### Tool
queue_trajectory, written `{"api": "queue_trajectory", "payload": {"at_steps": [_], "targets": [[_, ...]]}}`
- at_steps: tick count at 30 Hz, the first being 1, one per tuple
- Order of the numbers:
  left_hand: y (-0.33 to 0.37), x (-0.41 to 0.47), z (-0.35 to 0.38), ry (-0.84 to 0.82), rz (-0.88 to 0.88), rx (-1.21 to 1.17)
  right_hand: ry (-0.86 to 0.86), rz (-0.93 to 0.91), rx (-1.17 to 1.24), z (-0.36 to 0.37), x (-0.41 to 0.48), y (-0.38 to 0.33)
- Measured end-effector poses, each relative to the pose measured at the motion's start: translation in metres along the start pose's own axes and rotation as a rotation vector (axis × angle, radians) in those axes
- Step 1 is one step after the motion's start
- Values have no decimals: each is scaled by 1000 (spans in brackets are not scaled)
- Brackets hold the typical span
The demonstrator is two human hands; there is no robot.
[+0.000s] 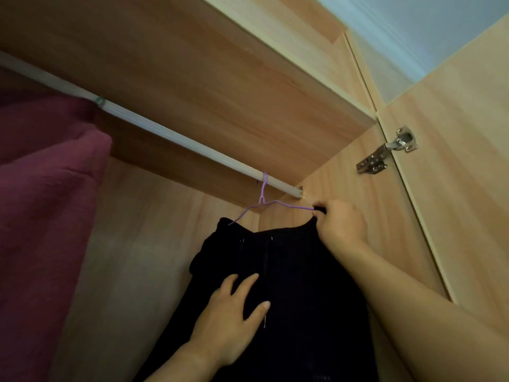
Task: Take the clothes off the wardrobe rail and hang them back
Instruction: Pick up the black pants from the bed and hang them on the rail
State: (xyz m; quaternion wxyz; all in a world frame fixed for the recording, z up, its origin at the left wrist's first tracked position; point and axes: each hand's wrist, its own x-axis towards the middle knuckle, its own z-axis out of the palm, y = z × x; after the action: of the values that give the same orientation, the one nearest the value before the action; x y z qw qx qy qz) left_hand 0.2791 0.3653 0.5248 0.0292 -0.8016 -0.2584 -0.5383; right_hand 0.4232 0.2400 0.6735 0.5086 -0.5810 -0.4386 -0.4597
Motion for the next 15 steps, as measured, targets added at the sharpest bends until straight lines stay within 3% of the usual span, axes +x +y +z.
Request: {"api": "queue_trajectory", "payload": {"at_steps": [9,15], "targets": [[7,-15,52,-88,-82,-86,-19,-127,4,14,-23,20],[0,-38,63,-98,-99,-26,15,-104,131,30,-86,41]]}}
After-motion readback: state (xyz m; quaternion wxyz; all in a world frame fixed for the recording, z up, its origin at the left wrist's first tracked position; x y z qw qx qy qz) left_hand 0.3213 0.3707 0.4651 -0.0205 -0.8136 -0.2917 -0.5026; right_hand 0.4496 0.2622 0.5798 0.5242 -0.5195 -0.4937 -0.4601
